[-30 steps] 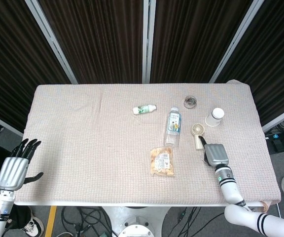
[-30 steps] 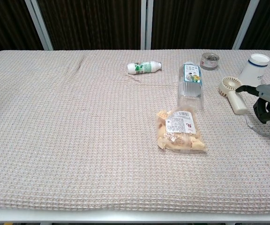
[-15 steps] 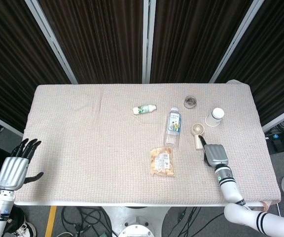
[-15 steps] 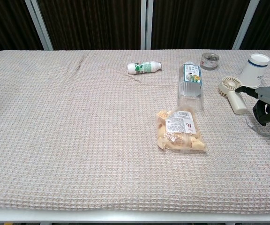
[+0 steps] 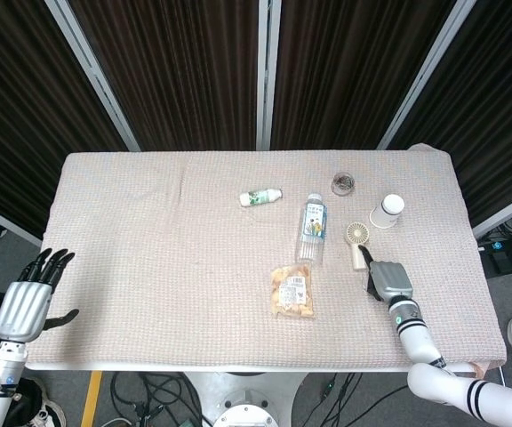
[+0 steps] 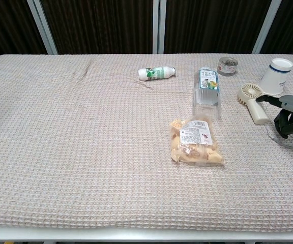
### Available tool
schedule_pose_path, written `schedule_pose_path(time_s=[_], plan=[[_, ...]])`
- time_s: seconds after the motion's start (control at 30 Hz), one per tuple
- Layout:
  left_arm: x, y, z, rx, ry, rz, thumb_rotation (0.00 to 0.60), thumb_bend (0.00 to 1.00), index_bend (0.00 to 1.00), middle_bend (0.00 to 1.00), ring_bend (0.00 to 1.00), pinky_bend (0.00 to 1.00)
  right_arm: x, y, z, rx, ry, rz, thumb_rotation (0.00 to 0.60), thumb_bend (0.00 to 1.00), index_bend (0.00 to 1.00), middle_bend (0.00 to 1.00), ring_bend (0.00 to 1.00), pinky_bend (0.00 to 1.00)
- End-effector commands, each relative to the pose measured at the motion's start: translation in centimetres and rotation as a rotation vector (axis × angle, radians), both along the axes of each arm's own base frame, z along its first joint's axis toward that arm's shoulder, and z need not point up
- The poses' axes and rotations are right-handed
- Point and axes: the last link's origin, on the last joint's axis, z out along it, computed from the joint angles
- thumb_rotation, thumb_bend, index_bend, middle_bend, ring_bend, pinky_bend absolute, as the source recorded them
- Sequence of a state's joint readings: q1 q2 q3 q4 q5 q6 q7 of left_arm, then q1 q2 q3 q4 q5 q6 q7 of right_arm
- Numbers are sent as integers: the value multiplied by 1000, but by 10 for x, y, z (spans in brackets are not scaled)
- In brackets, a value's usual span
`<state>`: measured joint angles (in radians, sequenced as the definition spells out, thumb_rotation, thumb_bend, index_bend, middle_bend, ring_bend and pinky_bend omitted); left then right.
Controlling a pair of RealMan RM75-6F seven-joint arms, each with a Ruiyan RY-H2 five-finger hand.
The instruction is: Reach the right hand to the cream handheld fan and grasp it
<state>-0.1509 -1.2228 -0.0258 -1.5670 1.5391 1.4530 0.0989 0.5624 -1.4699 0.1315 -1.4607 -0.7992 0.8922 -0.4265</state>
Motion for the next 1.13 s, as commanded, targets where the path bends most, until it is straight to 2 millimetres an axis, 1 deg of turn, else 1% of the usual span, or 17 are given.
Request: schedule_pose_path(time_s=[0.03, 0.17, 0.27, 0.37, 0.4, 0.47, 0.53, 0.57, 0.6, 0.63, 0.67, 0.7, 0.73, 0.8, 0.87, 0.93, 1.13], plan=[[1, 0, 0, 0, 0, -2, 600, 0, 94, 77, 31, 193, 8, -2, 13, -70, -14, 44, 600, 1000, 0, 954, 901, 860], [2, 1, 0, 3, -1, -6, 600, 0, 94, 77, 31, 193, 17, -1, 34, -169, -36, 103, 600, 1000, 0, 953, 901, 860], [3, 1, 1, 10, -1, -8, 600, 0, 95, 77, 31, 193, 22, 6, 54, -261, -23, 177, 600, 1000, 0, 953, 901, 859], [3, 0, 2, 19, -3, -8, 600, 0, 94, 77, 31, 193, 25, 21, 74, -375, -30, 280, 600, 1000, 0, 953, 901, 859], [3, 0, 2, 22, -3, -7, 600, 0, 94, 77, 31, 193, 25, 29, 82, -404, -54, 323, 600, 1000, 0, 953, 895, 859], [4, 0, 3, 27, -4, -7, 600, 0, 94, 77, 31, 193, 21, 43, 94, -442, -89, 378, 600, 971, 0, 916, 841, 838], [5, -1, 4, 31, -6, -9, 600, 0, 94, 77, 31, 193, 9, 61, 109, -469, -42, 432, 600, 815, 0, 797, 719, 787], [6, -2, 5, 31, -6, -11, 600, 0, 94, 77, 31, 193, -1, 71, 114, -450, 22, 425, 600, 691, 0, 701, 627, 738], [7, -2, 5, 31, -5, -14, 600, 0, 94, 77, 31, 193, -9, 79, 117, -425, 66, 408, 600, 561, 0, 581, 502, 647], [9, -2, 5, 30, -4, -17, 600, 0, 94, 77, 31, 193, -15, 87, 121, -404, 95, 386, 600, 503, 0, 511, 430, 593], [10, -3, 6, 29, -4, -20, 600, 0, 94, 77, 31, 193, -20, 95, 124, -383, 107, 357, 600, 427, 0, 402, 306, 494], [11, -4, 6, 29, -3, -23, 600, 0, 94, 77, 31, 193, -28, 106, 128, -356, 112, 313, 600, 360, 0, 280, 176, 339], [11, -4, 6, 29, -2, -25, 600, 0, 94, 77, 31, 193, -33, 112, 132, -354, 127, 291, 600, 291, 0, 157, 76, 186], [12, -6, 6, 28, -2, -27, 600, 0, 94, 77, 31, 193, -40, 123, 141, -388, 151, 282, 600, 163, 0, 17, 0, 5], [13, -7, 6, 27, 0, -27, 600, 0, 94, 77, 31, 193, -44, 131, 145, -423, 126, 289, 600, 69, 0, 0, 0, 0], [13, -8, 6, 30, 0, -28, 600, 0, 94, 77, 31, 193, -47, 137, 149, -454, 121, 292, 600, 24, 0, 0, 0, 0], [11, -10, 5, 34, -9, -25, 600, 0, 94, 77, 31, 193, -45, 139, 147, -449, 143, 300, 600, 19, 0, 0, 0, 0]])
